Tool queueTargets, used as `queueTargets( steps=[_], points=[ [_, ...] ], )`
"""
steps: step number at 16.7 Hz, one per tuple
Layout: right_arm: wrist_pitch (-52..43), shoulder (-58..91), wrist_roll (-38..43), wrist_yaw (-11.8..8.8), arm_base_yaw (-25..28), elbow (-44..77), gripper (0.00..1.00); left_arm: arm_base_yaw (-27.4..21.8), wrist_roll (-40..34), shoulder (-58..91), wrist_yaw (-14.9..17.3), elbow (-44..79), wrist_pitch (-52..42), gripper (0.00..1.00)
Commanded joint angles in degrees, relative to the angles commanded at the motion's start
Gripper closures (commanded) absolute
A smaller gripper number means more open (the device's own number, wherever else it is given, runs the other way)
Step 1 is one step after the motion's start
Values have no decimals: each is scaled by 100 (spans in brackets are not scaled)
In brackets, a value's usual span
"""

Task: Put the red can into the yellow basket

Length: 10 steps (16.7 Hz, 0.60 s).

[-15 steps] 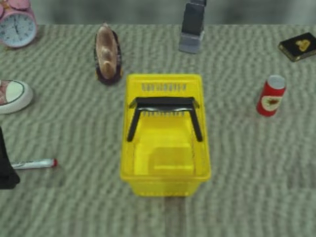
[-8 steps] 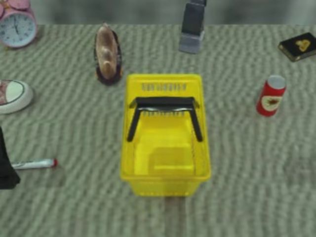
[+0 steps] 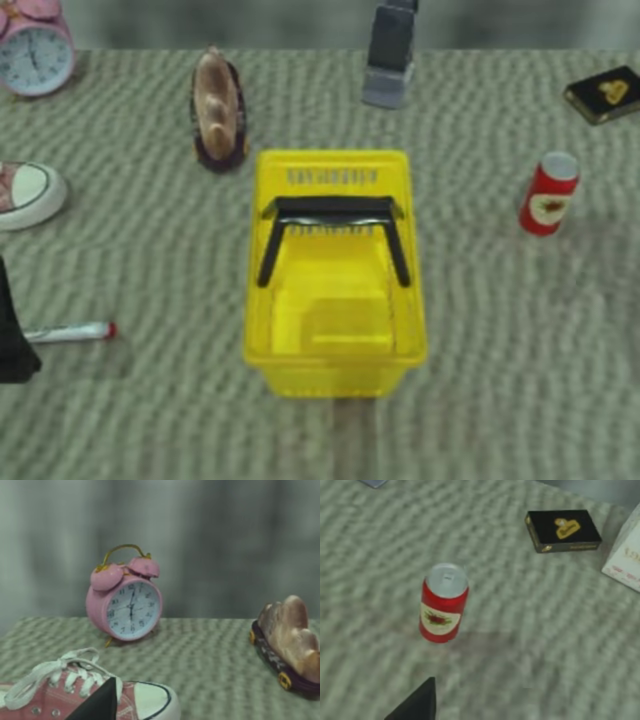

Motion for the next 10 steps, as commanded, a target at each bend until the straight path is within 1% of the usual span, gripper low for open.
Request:
queueTargets(
  steps=[6, 10],
  points=[
    [-2131, 3989, -873, 60, 245, 3579, 0, 0, 0, 0, 0, 0, 0, 0],
    [-3357, 6301, -1382, 77, 405, 5653, 0, 0, 0, 0, 0, 0, 0, 0]
  ],
)
